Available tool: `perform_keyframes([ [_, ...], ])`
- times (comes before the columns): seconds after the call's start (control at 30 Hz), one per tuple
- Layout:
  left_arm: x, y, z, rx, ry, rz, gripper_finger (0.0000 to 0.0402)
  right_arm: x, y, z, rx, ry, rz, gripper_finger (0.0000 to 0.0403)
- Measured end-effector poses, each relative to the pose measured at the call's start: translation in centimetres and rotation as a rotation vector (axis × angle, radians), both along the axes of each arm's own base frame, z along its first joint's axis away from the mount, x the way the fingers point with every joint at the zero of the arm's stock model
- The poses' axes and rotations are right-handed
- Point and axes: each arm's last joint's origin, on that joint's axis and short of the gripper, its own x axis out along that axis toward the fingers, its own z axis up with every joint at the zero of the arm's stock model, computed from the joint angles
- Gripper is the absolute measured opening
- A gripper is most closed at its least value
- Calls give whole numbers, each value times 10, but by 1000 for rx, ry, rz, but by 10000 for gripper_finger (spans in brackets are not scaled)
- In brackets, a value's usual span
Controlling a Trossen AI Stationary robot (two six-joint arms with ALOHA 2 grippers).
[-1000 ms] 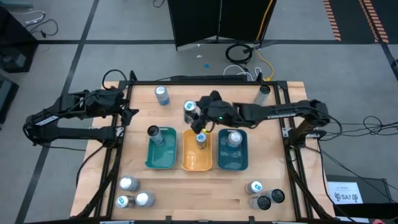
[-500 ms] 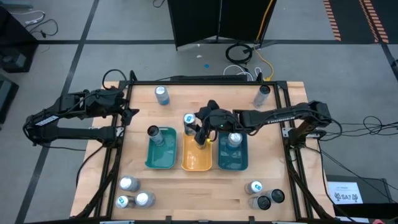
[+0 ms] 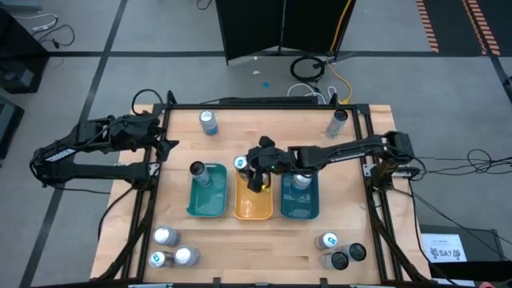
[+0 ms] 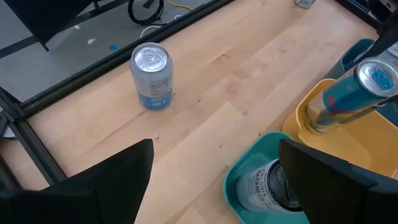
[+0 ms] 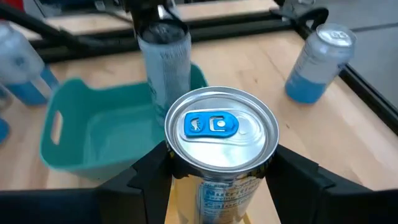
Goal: Sort soda cans
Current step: Put the top left blue can into the yellow bin
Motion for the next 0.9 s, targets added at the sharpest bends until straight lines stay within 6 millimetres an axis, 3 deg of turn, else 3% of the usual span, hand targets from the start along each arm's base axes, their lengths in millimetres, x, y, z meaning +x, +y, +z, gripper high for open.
perform_keyframes([
  [0.4,0,0,0,0,2,-2,354,10,0,-28,12,70,-12,206],
  [0.73,0,0,0,1,4,-3,354,16,1,-51,52,131,-44,255],
  [0.9,0,0,0,1,4,-6,354,15,2,-51,65,136,-48,266],
])
